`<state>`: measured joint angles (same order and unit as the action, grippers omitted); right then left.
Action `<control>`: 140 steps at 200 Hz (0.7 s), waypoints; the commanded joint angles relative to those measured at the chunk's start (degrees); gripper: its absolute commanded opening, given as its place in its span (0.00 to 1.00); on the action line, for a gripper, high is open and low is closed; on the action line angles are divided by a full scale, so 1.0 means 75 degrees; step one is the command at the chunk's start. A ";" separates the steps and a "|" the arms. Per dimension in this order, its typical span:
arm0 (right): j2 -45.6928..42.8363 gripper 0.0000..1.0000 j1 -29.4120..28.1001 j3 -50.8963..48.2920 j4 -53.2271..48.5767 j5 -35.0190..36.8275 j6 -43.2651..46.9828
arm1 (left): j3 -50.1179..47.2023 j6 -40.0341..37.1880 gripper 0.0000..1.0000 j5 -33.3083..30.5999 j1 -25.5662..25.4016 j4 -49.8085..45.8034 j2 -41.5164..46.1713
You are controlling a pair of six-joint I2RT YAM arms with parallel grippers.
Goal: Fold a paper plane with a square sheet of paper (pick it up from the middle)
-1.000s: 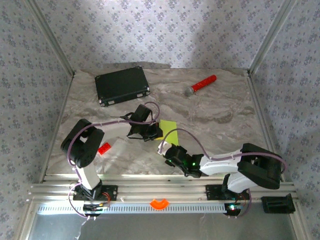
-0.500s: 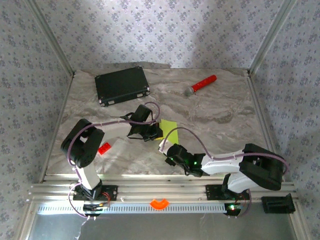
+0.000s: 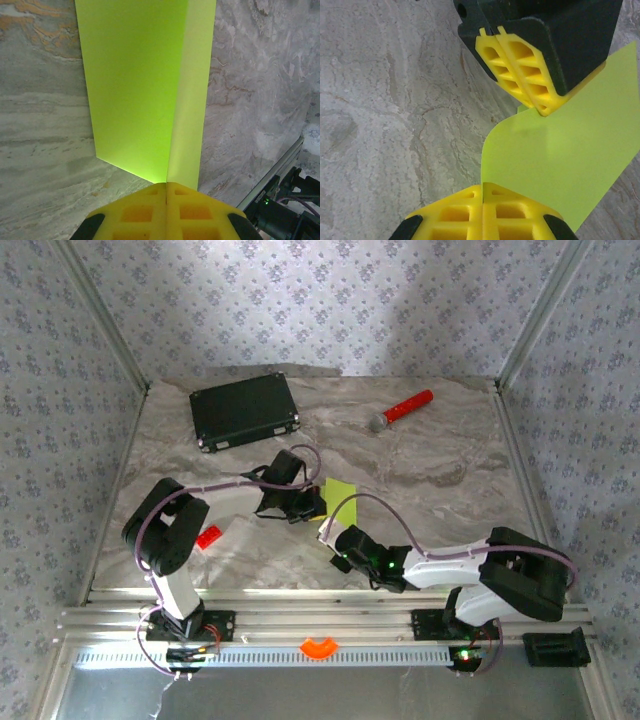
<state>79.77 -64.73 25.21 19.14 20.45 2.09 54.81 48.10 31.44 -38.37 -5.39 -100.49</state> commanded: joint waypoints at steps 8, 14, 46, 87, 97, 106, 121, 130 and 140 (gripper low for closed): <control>-0.0234 0.00 0.0141 -0.0121 -0.0024 -0.0508 -0.0286 | 0.0192 0.0035 0.18 -0.0317 -0.0040 -0.0115 0.0211; -0.0261 0.00 0.0183 -0.0125 -0.0062 -0.0666 -0.0352 | 0.0188 0.0044 0.25 -0.0431 -0.0034 -0.0186 0.0260; -0.0475 0.00 0.0743 -0.0142 -0.0225 -0.2134 -0.1022 | 0.0057 0.0102 0.57 -0.1231 0.0102 -0.0550 0.0659; -0.0344 0.01 0.2261 0.0194 -0.0535 -0.4912 -0.2742 | -0.0257 0.0163 0.61 -0.1543 0.0464 -0.0705 0.1130; -0.0263 0.01 0.2490 0.0241 -0.0468 -0.5373 -0.2974 | -0.0305 0.0156 0.61 -0.1544 0.0535 -0.0694 0.1211; -0.0203 0.01 0.2667 0.0276 -0.0402 -0.5659 -0.3134 | -0.0321 0.0141 0.61 -0.1515 0.0577 -0.0694 0.1262; -0.0087 0.01 0.2880 0.0316 -0.0267 -0.6066 -0.3360 | -0.0262 0.0080 0.59 -0.1402 0.0591 -0.0642 0.1262; -0.0003 0.01 0.2995 0.0339 -0.0220 -0.6265 -0.3449 | -0.0219 0.0035 0.57 -0.1280 0.0592 -0.0580 0.1249; 0.0080 0.01 0.3107 0.0382 -0.0176 -0.6477 -0.3565 | -0.0150 0.0011 0.53 -0.1134 0.0593 -0.0497 0.1182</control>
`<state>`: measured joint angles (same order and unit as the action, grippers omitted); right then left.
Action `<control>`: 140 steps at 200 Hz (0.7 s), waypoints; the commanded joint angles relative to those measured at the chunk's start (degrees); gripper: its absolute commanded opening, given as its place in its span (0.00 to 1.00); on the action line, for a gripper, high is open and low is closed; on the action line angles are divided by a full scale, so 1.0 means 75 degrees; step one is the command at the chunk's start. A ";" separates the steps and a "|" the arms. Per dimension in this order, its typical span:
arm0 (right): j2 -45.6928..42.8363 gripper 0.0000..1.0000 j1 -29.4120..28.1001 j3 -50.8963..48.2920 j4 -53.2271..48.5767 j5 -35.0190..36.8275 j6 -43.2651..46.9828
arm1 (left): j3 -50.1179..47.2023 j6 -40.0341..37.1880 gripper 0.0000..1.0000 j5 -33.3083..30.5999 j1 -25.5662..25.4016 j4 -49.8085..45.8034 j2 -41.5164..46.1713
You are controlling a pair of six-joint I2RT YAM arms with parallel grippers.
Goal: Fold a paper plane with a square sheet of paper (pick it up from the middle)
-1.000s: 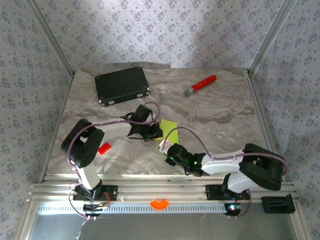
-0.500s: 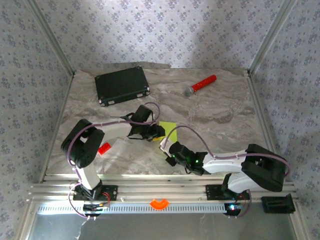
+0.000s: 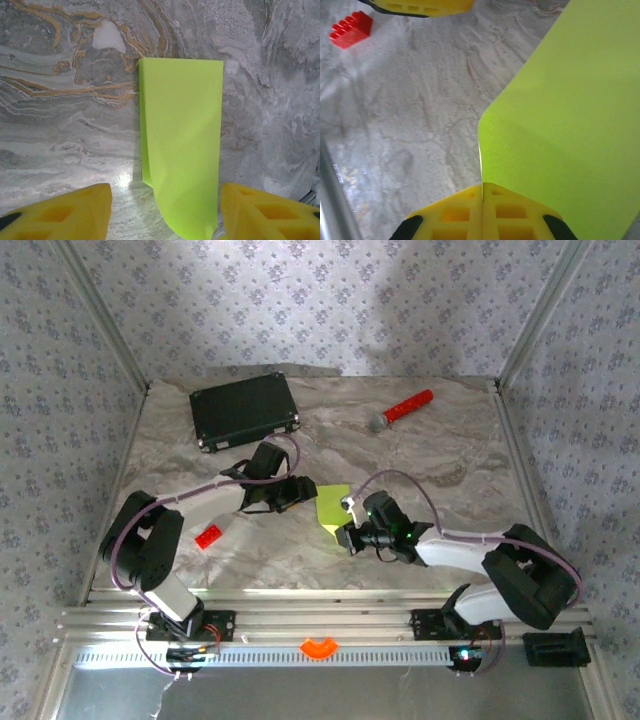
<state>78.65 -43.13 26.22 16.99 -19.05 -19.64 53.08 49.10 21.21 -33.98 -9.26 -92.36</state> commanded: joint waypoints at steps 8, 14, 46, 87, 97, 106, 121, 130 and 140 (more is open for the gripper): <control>0.0294 0.01 0.0280 0.0270 0.0145 -0.1340 -0.0739 | 0.0139 -0.0136 0.49 0.0338 0.0001 0.0068 0.0050; 0.0343 0.01 0.0287 0.0289 0.0154 -0.1410 -0.0784 | 0.0194 -0.0157 0.46 0.0406 0.0005 0.0085 0.0012; 0.0500 0.01 0.0285 0.0325 0.0293 -0.1721 -0.0860 | 0.0541 -0.0308 0.32 0.0821 -0.0003 0.0133 -0.0321; 0.0558 0.01 0.0209 0.0125 0.0786 -0.1637 -0.0985 | 0.1199 -0.0496 0.20 0.1227 -0.0121 0.0039 -0.1011; 0.0584 0.01 0.0212 0.0111 0.0826 -0.1638 -0.1002 | 0.1374 -0.0533 0.18 0.1279 -0.0148 -0.0033 -0.1209; 0.0619 0.01 0.0218 0.0113 0.0840 -0.1666 -0.1007 | 0.1487 -0.0560 0.17 0.1350 -0.0184 -0.0050 -0.1377; 0.0676 0.01 0.0227 0.0120 0.0845 -0.1715 -0.1066 | 0.1646 -0.0567 0.16 0.1424 -0.0240 -0.0081 -0.1618; 0.0753 0.01 0.0260 0.0115 0.0871 -0.1838 -0.1105 | 0.1767 -0.0620 0.15 0.1481 -0.0279 -0.0152 -0.1774; 0.0852 0.01 0.0309 0.0093 0.1019 -0.2016 -0.1212 | 0.1970 -0.0720 0.13 0.1521 -0.0340 -0.0348 -0.1963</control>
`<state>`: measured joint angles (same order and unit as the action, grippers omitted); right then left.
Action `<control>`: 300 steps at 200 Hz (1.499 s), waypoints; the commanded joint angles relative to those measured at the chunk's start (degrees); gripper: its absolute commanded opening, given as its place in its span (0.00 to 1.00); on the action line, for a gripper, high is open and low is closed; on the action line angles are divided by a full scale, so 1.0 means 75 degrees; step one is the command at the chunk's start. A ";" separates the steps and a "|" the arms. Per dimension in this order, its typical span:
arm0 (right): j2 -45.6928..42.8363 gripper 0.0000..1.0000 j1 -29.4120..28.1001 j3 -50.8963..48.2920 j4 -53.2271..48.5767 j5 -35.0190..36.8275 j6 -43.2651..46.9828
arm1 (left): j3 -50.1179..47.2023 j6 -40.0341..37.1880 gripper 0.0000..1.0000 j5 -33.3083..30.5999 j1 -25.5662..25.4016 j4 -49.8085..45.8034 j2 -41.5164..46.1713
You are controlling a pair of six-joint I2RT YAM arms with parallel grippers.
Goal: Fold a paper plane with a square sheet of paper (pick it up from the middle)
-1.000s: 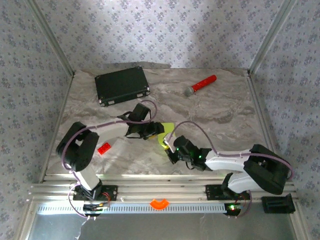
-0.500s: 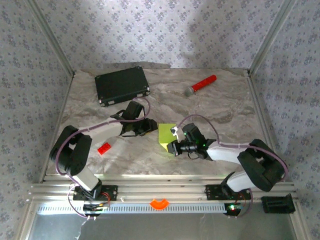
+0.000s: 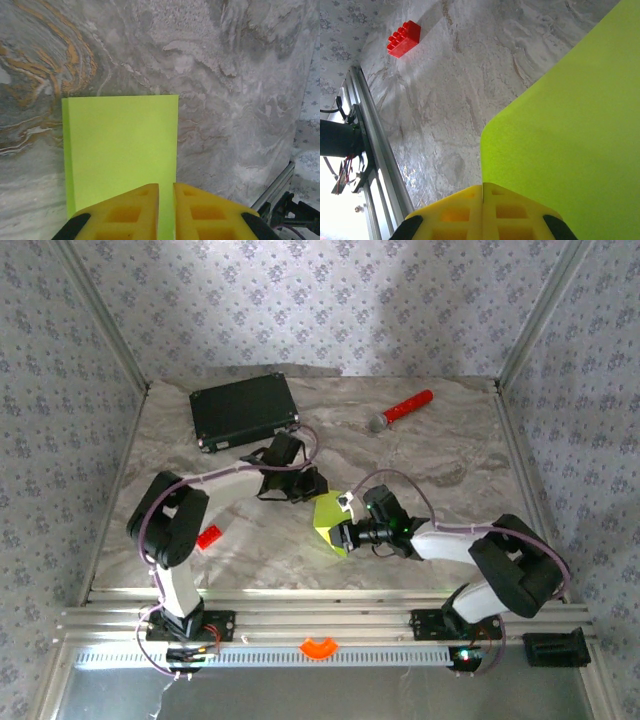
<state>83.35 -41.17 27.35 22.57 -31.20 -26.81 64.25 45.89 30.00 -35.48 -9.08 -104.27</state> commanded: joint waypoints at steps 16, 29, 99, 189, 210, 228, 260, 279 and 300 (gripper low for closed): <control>0.0390 0.01 0.0098 -0.0096 0.0508 -0.0547 -0.0452 | 0.0865 -0.0536 0.12 0.0290 -0.0272 -0.0762 -0.0642; 0.0515 0.02 0.0120 -0.0098 0.0598 -0.0608 -0.0514 | 0.1039 -0.0654 0.12 0.0196 -0.0325 -0.0944 -0.0854; 0.0730 0.02 0.0231 -0.0051 0.0589 -0.0783 -0.0603 | 0.1111 -0.0784 0.07 -0.0273 -0.0323 -0.1369 -0.1442; 0.0652 0.02 0.0691 0.0053 -0.0173 -0.0558 -0.0623 | 0.0885 -0.0775 0.06 -0.0640 -0.0335 -0.1471 -0.1543; 0.0630 0.02 0.0708 0.0151 -0.0486 -0.0384 -0.0541 | 0.0890 -0.0775 0.06 -0.0636 -0.0336 -0.1464 -0.1543; 0.0606 0.02 0.0721 0.0189 -0.0660 -0.0193 -0.0504 | 0.0890 -0.0771 0.06 -0.0619 -0.0333 -0.1443 -0.1540; 0.0568 0.02 0.0752 0.0245 -0.0838 0.0052 -0.0486 | 0.0880 -0.0747 0.06 -0.0571 -0.0340 -0.1391 -0.1554; 0.0529 0.02 0.0789 0.0301 -0.0937 0.0105 -0.0447 | 0.0866 -0.0740 0.06 -0.0566 -0.0335 -0.1385 -0.1566; 0.0527 0.02 0.0825 0.0392 -0.1121 0.0151 -0.0361 | 0.0867 -0.0741 0.06 -0.0543 -0.0339 -0.1367 -0.1567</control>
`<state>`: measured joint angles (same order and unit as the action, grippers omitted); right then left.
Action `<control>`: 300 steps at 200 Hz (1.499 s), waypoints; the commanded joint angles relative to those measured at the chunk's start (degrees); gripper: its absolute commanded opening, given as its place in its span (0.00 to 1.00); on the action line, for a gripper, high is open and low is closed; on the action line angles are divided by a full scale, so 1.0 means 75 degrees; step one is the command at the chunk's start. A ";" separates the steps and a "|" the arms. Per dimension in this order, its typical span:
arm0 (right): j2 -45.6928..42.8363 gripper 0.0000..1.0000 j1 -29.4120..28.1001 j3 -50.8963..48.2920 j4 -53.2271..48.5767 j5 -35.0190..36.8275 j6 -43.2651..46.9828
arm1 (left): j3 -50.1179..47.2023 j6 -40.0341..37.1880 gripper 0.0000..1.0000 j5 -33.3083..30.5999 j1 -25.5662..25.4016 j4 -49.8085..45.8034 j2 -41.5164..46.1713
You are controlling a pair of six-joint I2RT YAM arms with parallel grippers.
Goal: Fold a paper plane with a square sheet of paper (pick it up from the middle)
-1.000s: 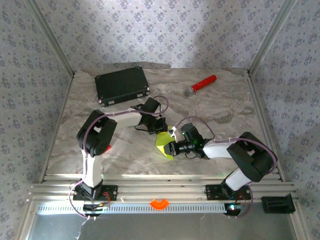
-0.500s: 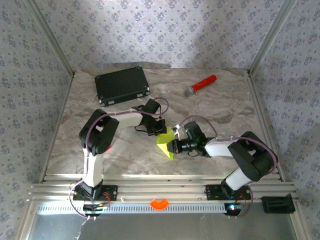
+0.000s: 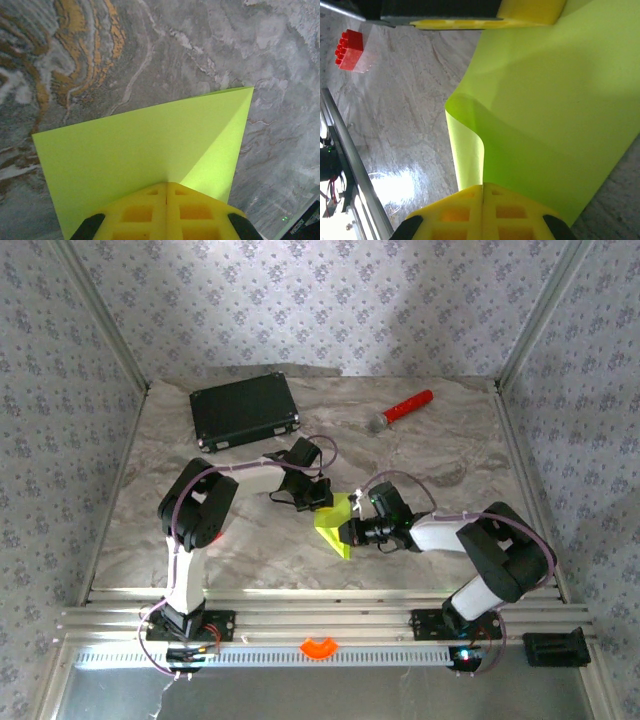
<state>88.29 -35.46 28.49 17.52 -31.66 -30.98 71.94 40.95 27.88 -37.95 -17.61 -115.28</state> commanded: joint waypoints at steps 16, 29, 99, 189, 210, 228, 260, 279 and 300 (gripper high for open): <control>-0.0128 0.02 0.0076 0.0314 -0.0598 0.0278 0.0290 | -0.0159 -0.0101 0.05 -0.0249 -0.0003 -0.0227 -0.0109; -0.0108 0.02 0.0088 0.0377 -0.0723 0.0291 0.0356 | -0.0165 -0.0094 0.05 -0.0237 -0.0003 -0.0219 -0.0102; -0.0053 0.02 0.0088 0.0552 -0.1084 0.0517 0.0475 | -0.0133 -0.0049 0.05 -0.0225 -0.0043 -0.0176 -0.0109; 0.0100 0.01 0.0023 0.0829 -0.1498 0.0817 0.0581 | -0.0089 -0.0059 0.05 -0.0190 -0.0072 -0.0217 -0.0120; 0.0147 0.01 0.0008 0.0884 -0.1567 0.0830 0.0615 | -0.0078 -0.0064 0.05 -0.0188 -0.0080 -0.0223 -0.0121; 0.0171 0.01 -0.0006 0.0912 -0.1629 0.0835 0.0647 | -0.0077 -0.0065 0.05 -0.0189 -0.0081 -0.0231 -0.0121; 0.0186 0.01 -0.0019 0.0922 -0.1737 0.0776 0.0686 | -0.0053 -0.0058 0.05 -0.0191 -0.0081 -0.0226 -0.0131; 0.0153 0.01 -0.0050 0.0903 -0.1760 0.0698 0.0697 | -0.0039 -0.0063 0.05 -0.0190 -0.0075 -0.0242 -0.0143; 0.0101 0.01 -0.0086 0.0884 -0.1773 0.0721 0.0697 | -0.0030 -0.0058 0.05 -0.0188 -0.0082 -0.0233 -0.0141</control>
<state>89.17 -35.57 34.02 5.96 -26.30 -26.94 71.94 40.97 27.88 -38.06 -17.41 -115.28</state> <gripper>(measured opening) 0.051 0.057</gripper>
